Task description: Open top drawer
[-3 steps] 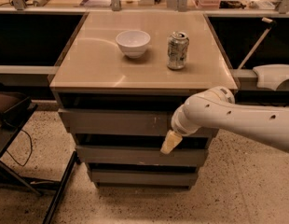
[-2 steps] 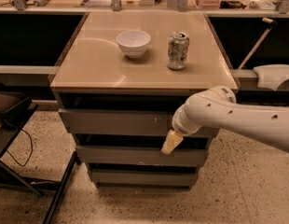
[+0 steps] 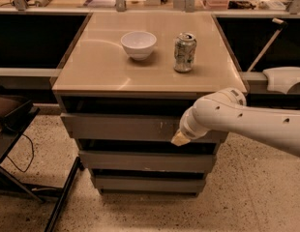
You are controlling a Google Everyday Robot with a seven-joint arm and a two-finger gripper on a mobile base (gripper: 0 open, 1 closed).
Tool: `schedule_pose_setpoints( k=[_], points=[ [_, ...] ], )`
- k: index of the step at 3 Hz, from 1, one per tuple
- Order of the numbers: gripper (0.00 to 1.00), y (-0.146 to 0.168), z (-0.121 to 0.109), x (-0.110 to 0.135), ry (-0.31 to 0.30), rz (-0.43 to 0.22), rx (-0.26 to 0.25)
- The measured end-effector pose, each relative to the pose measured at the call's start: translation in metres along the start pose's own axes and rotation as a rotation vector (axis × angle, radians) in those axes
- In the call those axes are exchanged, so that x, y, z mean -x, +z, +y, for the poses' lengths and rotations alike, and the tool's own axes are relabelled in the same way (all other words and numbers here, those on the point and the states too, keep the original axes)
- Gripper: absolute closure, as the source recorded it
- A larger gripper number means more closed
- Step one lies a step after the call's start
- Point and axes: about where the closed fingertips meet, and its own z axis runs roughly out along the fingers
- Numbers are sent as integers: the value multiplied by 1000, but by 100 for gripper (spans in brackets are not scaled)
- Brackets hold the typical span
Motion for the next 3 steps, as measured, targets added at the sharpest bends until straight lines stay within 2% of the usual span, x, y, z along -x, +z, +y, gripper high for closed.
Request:
schedule_pose_setpoints(
  k=[2, 3],
  points=[
    [87, -8, -4, 1, 0, 0, 0],
    [100, -16, -7, 4, 0, 0, 0]
  ],
)
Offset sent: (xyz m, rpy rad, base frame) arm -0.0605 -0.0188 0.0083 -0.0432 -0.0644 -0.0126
